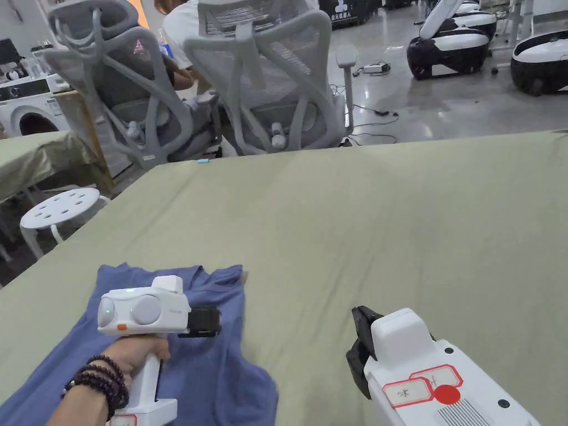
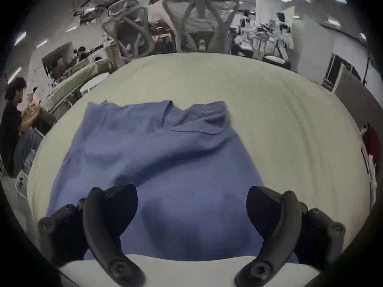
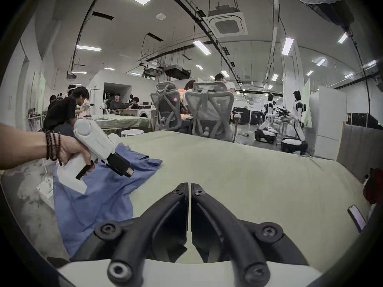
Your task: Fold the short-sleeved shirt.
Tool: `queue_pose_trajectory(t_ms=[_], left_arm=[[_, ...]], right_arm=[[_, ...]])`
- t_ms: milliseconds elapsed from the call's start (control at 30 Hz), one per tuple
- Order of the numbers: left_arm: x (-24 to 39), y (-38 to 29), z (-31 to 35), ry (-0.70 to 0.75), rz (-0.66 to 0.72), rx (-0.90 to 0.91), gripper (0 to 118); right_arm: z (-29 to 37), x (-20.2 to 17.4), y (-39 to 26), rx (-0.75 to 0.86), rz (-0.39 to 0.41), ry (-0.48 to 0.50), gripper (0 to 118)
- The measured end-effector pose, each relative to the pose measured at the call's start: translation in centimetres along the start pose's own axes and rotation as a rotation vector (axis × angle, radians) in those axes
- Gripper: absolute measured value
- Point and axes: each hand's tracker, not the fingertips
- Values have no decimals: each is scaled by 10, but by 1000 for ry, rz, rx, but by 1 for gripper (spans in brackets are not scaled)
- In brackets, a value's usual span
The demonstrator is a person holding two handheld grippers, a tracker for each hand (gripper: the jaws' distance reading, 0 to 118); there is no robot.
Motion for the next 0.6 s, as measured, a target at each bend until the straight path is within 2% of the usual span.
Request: queue_pose_trajectory(t_ms=[33,100,167,200,233,300,333,500,600], left_arm=[[3,-5,-6,8,-9,-20,107],[4,-12,-20,50,-85,-79,87],[6,-13,-13,34,-56,-21,84],[6,-12,-10,30,-34,-22,76],[-3,-5,-17,27,-38,-15,64],[-2,-3,-11,55,-93,16,18],[-1,-3,-10,95,-108,9,9],[-4,-3,-6,79,-104,34,9],[-4,8,18,59,-90,130,9]], right_arm=[[-3,1,-1,-6,0,0,4],[-5,3,-3,-16,0,0,4],[-5,4,-3,-19,1,0,4],[-5,4,-4,-20,3,-1,4],[-4,4,-4,-19,2,-3,4],[-4,4,-3,-17,-2,1,5],[-4,3,-3,-17,-2,1,5],[-1,5,-2,-20,3,6,6],[4,10,-3,-16,2,0,6]])
